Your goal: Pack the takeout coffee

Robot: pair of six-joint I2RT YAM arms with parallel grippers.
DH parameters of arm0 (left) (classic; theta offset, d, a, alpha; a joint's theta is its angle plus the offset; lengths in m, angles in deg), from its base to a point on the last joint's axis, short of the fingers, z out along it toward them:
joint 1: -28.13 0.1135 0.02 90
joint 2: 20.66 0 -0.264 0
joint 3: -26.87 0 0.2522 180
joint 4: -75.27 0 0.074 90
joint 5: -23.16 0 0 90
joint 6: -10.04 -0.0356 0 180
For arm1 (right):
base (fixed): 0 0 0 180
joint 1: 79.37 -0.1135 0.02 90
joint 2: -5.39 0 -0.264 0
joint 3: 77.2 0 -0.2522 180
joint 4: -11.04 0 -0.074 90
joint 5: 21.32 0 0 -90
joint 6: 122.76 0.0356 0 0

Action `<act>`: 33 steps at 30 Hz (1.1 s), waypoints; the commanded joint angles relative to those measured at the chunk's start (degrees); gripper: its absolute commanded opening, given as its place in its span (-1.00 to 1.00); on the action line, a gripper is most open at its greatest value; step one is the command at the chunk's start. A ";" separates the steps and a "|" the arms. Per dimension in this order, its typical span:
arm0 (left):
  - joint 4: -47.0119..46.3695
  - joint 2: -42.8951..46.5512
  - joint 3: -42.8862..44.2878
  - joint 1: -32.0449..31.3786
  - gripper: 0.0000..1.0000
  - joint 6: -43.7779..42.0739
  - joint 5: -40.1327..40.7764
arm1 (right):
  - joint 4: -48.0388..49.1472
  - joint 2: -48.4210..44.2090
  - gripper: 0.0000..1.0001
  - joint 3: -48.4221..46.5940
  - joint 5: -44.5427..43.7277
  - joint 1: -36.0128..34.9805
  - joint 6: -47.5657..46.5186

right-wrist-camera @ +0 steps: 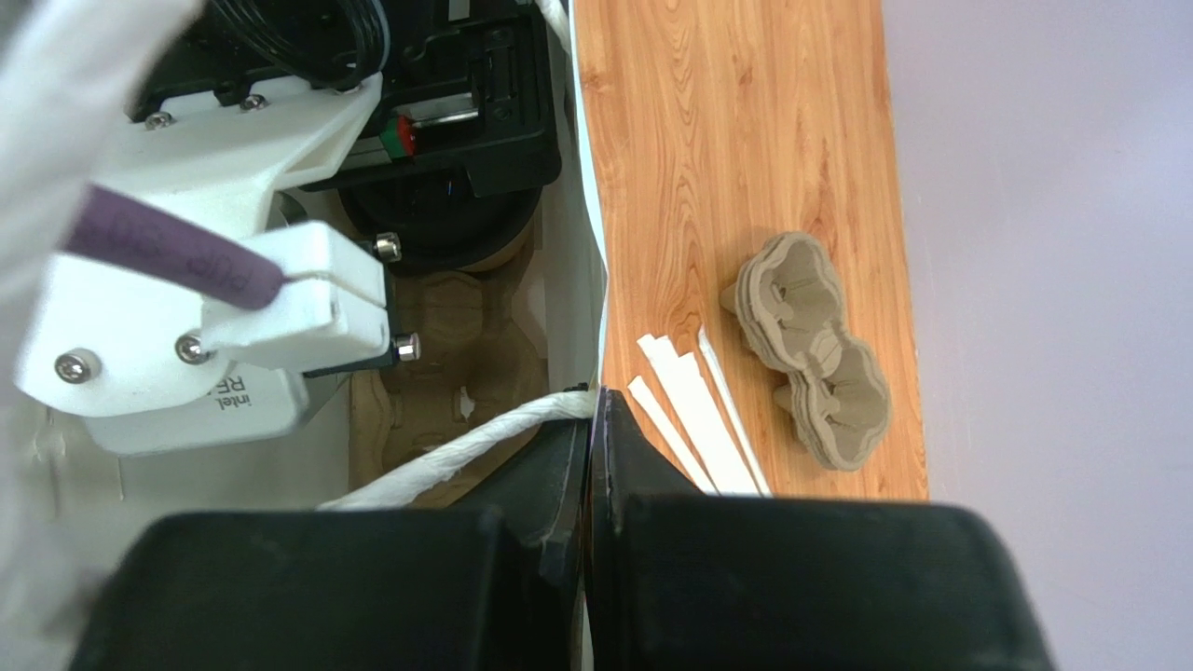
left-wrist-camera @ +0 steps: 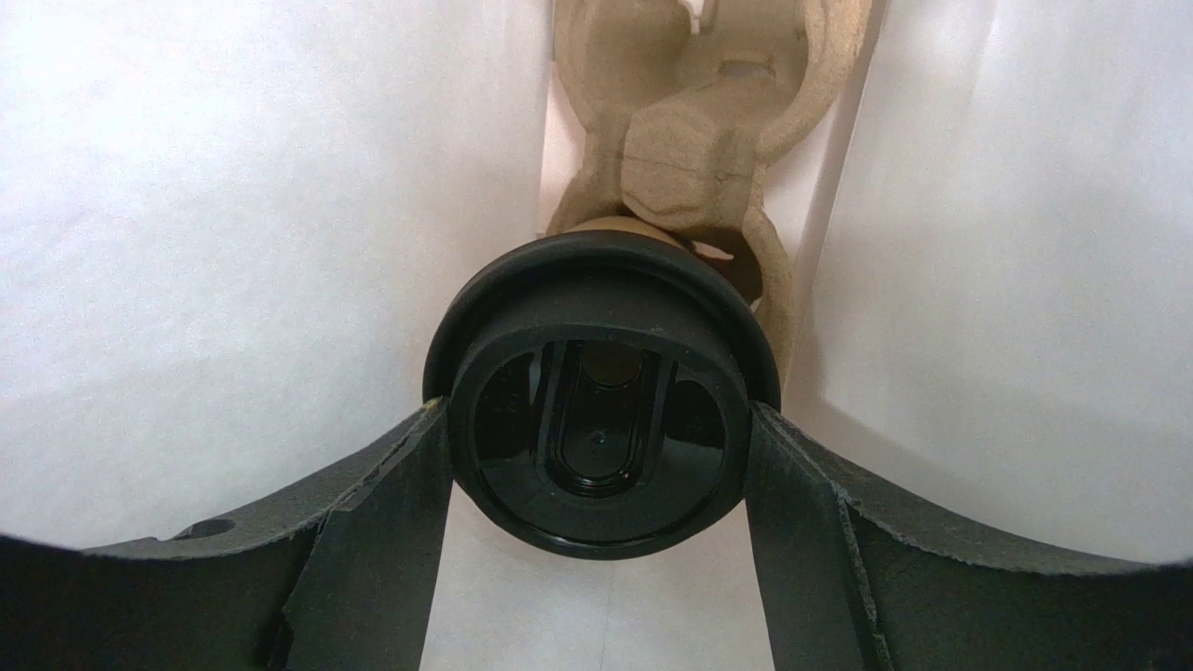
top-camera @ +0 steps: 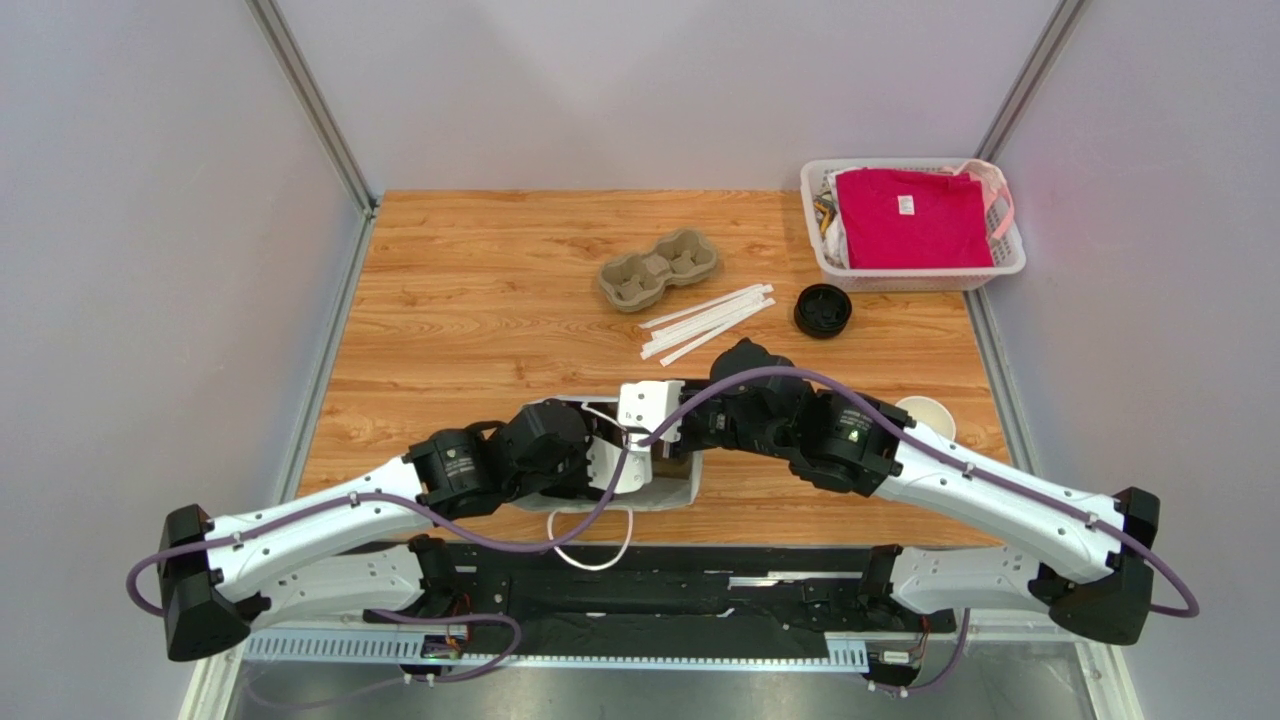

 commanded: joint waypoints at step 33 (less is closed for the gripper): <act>4.76 2.72 -3.43 0.51 -1.00 8.67 -3.75 | 19.70 -7.10 -1.00 12.34 -4.02 -2.95 -14.24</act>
